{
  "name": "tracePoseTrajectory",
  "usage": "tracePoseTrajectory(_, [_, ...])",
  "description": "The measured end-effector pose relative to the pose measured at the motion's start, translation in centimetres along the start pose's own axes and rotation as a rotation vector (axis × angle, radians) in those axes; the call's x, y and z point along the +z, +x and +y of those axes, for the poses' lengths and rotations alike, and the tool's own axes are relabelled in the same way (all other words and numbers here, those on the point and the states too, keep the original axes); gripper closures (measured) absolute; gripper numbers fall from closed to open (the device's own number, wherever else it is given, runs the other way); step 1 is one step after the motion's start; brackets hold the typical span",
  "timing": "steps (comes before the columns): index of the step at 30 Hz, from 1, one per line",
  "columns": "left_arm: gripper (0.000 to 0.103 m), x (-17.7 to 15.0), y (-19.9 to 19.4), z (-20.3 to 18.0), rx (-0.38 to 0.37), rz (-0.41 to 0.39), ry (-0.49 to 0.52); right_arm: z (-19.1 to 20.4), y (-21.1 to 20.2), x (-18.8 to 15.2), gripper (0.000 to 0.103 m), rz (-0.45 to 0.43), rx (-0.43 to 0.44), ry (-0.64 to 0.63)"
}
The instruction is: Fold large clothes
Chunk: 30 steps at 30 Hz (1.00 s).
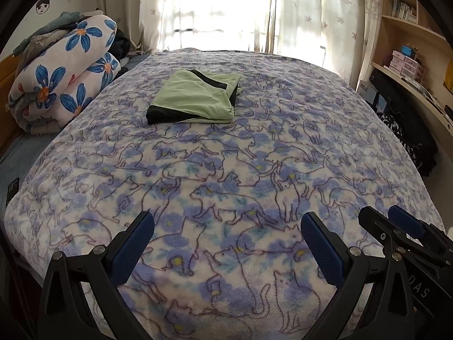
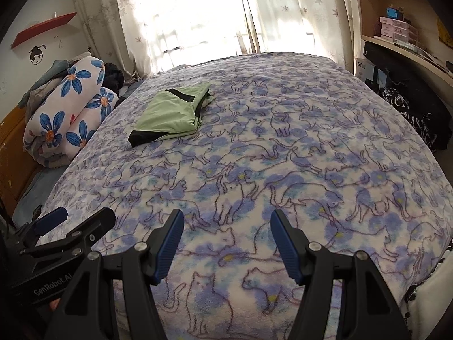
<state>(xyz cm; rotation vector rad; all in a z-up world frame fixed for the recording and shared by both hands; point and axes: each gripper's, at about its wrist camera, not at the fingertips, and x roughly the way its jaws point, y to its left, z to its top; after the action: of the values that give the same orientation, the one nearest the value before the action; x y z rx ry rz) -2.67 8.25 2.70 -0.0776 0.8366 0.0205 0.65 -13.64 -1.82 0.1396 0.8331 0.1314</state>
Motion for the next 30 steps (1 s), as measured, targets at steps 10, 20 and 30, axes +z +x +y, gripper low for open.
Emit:
tracePoseTrajectory(10, [0.001, -0.2, 0.2, -0.1, 0.008, 0.014, 0.0, -0.2, 0.2, -0.2, 0.039, 0.008, -0.009, 0.003])
tracePoseTrajectory(20, [0.001, -0.2, 1.0, 0.1, 0.012, 0.041, 0.002, -0.5, 0.8, -0.5, 0.039, 0.025, -0.022, -0.002])
tracePoseTrajectory(30, [0.001, -0.2, 1.3, 0.0, 0.006, 0.05, 0.0, -0.7, 0.9, -0.4, 0.039, 0.026, -0.02, -0.003])
